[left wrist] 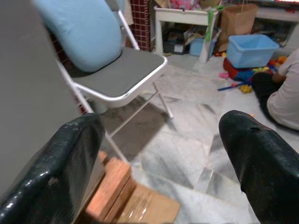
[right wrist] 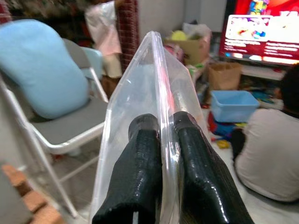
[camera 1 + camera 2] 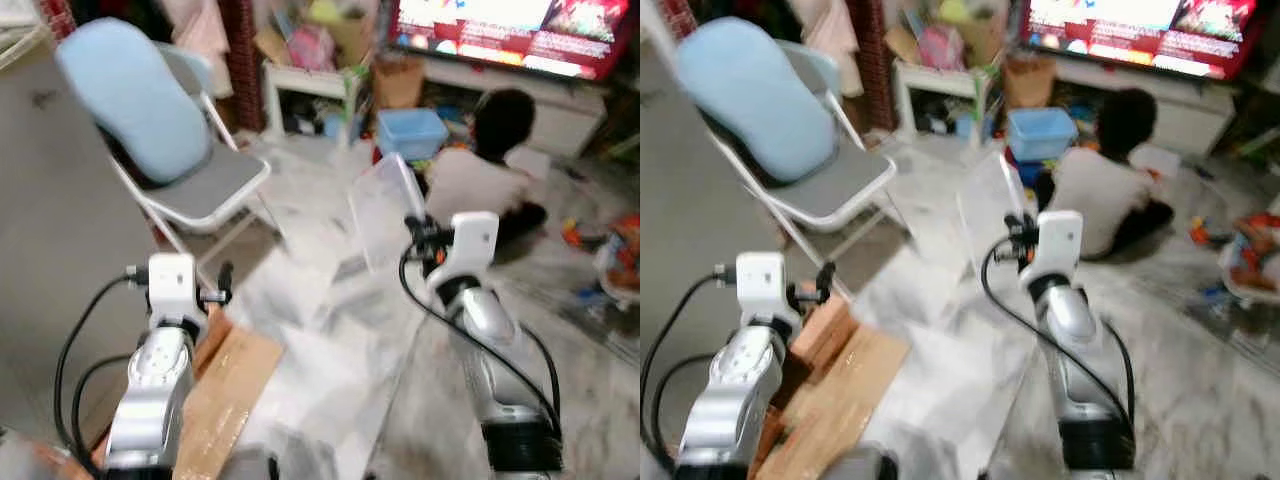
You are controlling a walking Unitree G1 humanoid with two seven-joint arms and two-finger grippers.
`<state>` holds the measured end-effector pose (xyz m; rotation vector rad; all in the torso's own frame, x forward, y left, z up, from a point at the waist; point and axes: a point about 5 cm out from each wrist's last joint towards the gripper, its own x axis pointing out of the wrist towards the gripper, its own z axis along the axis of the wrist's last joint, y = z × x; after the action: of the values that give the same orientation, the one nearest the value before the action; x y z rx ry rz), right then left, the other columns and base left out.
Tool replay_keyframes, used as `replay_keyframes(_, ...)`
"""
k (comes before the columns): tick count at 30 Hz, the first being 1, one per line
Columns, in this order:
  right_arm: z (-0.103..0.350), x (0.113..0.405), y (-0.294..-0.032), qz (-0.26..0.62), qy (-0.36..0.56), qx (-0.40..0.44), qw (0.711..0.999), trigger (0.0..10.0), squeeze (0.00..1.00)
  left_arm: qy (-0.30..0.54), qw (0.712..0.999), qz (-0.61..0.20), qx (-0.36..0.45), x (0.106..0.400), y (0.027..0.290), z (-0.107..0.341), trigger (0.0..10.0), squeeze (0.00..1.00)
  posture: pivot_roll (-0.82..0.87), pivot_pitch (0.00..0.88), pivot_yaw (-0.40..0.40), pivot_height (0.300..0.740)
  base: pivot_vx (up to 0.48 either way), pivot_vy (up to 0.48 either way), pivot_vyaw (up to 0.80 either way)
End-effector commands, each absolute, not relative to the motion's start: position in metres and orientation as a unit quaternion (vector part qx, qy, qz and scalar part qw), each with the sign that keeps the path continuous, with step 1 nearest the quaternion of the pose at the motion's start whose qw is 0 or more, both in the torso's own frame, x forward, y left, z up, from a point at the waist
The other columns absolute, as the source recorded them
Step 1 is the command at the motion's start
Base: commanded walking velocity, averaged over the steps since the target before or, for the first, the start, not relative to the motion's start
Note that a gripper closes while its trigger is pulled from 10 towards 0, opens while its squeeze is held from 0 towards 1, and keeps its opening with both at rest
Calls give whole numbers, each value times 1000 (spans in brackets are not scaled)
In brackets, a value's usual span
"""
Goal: Restocking fridge
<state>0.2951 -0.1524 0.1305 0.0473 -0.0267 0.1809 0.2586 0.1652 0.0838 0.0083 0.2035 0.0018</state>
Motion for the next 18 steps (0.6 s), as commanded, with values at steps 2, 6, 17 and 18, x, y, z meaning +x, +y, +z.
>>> replay_keyframes(2, 125, 294, -161, 77, -3, 23, 997, 10000, 0, 98, 995, -16, 2, 259, 159, 86, 10000, 0, 33, 0, -20, 740, -379, 300, 0)
replay_keyframes(6, 125, 294, -161, 77, -2, 23, 997, 10000, 0, 96, 995, -20, 4, 259, 158, 86, 10000, 0, 33, 0, -21, 740, -377, 302, 0)
replay_keyframes(17, 125, 296, -162, 73, -2, 23, 997, 10000, 0, 80, 996, -31, -3, 260, 158, 90, 10000, 0, 33, 0, -24, 740, -229, 373, 0)
replay_keyframes(18, 125, 297, -162, 73, -2, 23, 997, 10000, 0, 80, 996, -30, -2, 261, 158, 90, 10000, 0, 32, 0, -25, 740, 0, 469, 0)
